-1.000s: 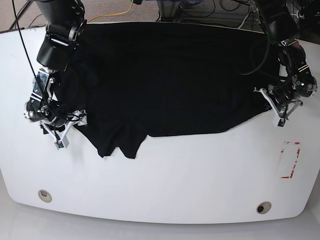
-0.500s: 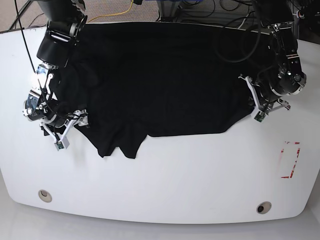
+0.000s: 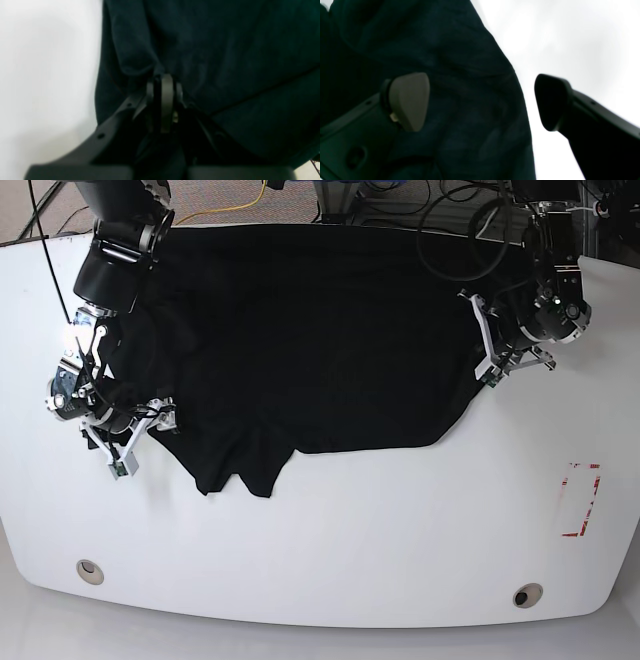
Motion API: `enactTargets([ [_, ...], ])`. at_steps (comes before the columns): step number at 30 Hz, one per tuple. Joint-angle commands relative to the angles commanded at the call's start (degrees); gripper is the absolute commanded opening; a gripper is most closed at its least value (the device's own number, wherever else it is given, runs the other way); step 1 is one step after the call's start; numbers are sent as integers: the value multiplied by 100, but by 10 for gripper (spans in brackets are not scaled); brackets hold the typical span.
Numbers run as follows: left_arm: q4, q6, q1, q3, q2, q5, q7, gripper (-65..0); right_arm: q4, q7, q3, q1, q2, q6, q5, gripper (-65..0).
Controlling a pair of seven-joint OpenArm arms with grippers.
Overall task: Layout the t-shirt on the table in an organized manner, then fold the t-shirt properly
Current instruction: 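Move the left gripper inward along the shirt edge and regrasp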
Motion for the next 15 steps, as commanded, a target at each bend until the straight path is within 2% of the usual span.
enactTargets([
  [2, 53, 0, 9, -18, -18, 0, 0, -628, 0, 0, 0, 0, 0, 0, 18, 0],
  [8, 448, 0, 26, -26, -18, -18, 0, -439, 0, 0, -9, -9, 0, 0, 18, 0],
  [10, 554, 0, 26, -26, -18, -18, 0, -396, 0, 0, -18, -9, 0, 0, 18, 0],
  [15, 642, 0, 9, -44, -18, -18, 0, -388, 0, 0, -18, -9, -9, 0, 18, 0],
])
